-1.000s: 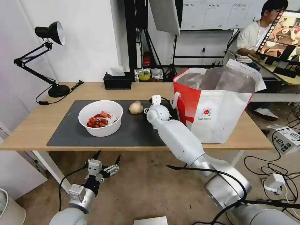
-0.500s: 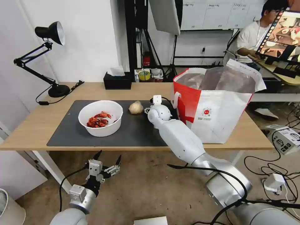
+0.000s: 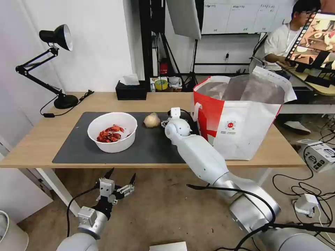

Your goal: Pick up the trash from the table and place it into the takeout bag.

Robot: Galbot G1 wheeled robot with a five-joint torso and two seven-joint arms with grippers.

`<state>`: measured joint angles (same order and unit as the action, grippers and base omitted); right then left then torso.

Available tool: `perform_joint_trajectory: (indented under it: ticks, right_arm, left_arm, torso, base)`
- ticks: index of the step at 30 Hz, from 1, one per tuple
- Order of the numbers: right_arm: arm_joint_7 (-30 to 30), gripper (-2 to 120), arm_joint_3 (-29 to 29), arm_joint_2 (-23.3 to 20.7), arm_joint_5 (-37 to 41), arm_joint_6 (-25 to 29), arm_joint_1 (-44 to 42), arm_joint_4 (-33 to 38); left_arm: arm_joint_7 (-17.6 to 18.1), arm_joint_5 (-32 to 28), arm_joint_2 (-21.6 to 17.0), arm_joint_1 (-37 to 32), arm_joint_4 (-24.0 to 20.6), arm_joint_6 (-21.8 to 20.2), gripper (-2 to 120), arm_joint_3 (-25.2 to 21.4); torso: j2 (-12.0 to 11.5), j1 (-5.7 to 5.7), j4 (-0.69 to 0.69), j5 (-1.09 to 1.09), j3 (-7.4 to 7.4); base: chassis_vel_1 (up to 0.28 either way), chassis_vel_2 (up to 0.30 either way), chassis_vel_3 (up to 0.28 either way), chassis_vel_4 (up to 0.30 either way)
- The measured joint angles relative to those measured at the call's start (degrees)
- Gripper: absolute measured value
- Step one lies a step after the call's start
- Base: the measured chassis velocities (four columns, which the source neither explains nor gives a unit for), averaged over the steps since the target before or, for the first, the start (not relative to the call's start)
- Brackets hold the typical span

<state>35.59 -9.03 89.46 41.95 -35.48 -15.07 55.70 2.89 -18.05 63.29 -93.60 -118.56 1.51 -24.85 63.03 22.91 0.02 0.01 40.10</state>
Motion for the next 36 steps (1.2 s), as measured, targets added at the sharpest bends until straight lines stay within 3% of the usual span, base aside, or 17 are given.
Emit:
perform_joint_trajectory:
  ticks: [6,15,20,26,36]
  right_arm:
    - [-0.05,75,-0.08,-0.02,-0.04,0.06,0.0,0.0]
    - [0.06,40,-0.2,-0.44,-0.04,0.09,-0.07,0.31]
    - [0.25,29,-0.21,-0.62,-0.03,0.09,-0.19,0.53]
    - [0.77,1,-0.23,-0.96,0.01,0.12,-0.13,0.74]
    - [1.71,0,-0.27,-1.07,-0.22,1.5,-0.59,2.0]
  left_arm:
    - [0.0,0.03,0.03,0.1,0.01,0.0,100,0.24]
    - [0.02,0.29,0.11,0.46,0.14,0.01,100,1.09]
    - [0.02,0.32,0.08,0.51,0.18,-0.02,100,1.22]
    - [0.1,0.35,-0.05,0.81,0.25,-0.13,100,1.65]
    - [0.14,0.84,0.41,0.59,0.36,-0.18,100,2.0]
  torso:
    - [0.0,0.0,0.02,0.0,0.0]
    - [0.0,0.01,-0.02,-0.01,0.01]
    - [0.0,0.01,-0.02,-0.01,0.01]
    - [-0.01,0.02,-0.05,-0.02,0.02]
    - [-0.02,0.02,-0.05,-0.02,0.02]
  base:
    - [0.0,0.0,0.0,0.0]
    - [0.0,0.0,0.0,0.0]
    - [0.0,0.0,0.0,0.0]
    - [0.0,0.0,0.0,0.0]
    - [0.0,0.0,0.0,0.0]
